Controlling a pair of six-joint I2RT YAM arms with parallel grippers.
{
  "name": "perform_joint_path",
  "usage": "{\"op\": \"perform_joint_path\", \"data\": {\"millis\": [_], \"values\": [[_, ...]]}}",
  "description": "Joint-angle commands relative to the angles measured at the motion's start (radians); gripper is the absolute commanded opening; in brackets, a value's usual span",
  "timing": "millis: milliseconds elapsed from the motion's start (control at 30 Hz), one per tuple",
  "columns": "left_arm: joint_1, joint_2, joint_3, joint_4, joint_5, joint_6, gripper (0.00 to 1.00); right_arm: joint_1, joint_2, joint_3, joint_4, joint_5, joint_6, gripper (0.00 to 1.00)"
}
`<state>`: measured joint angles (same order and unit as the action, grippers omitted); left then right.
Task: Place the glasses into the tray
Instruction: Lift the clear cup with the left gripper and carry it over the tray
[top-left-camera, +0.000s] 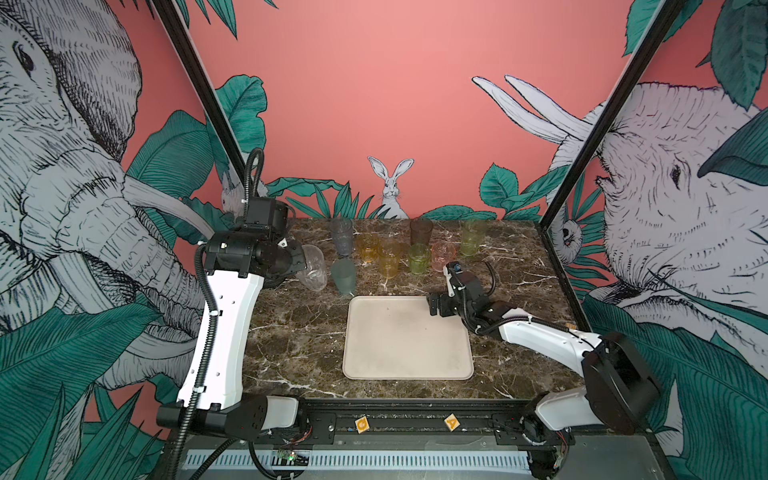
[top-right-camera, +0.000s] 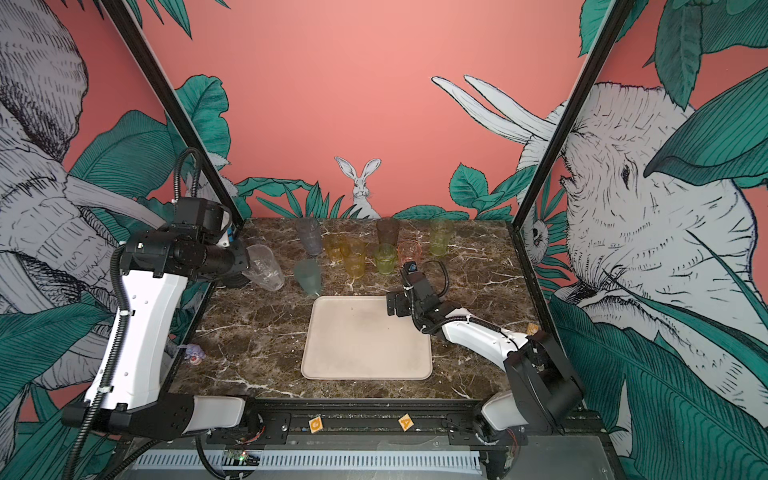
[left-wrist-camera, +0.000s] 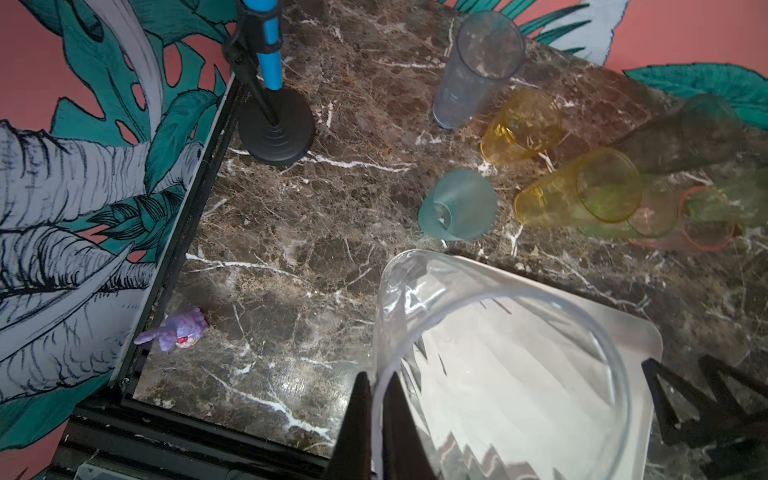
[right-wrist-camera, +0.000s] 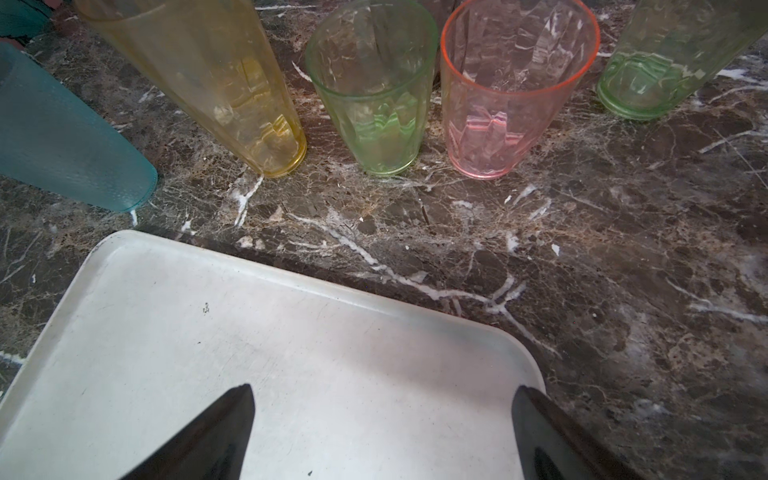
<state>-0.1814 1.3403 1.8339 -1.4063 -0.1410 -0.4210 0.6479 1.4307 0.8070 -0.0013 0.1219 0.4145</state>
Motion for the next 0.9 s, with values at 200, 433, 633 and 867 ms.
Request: {"op": "perform_joint_path", "data": {"millis": [200,433,633,867], "values": [[-0.211,-0.001,-0.003,-0.044,-0.034,-0.017,0.0,0.001,0.028,0.03,0.017,0.015,-0.003,0.99],[-0.277,-0.003,-0.076,0.022,0.0,-0.028,0.0,0.001,0.037,0.032,0.018,0.015,-0.003,0.99],[-0.282,0.008,-0.184,0.108,0.072,-0.041,0.0,0.001,0.047,0.035,0.023,0.005,0.002,0.99],[-0.283,0.032,-0.254,0.203,0.066,-0.023,0.0,0.001,0.056,0.037,0.028,-0.007,0.007,0.99]]}}
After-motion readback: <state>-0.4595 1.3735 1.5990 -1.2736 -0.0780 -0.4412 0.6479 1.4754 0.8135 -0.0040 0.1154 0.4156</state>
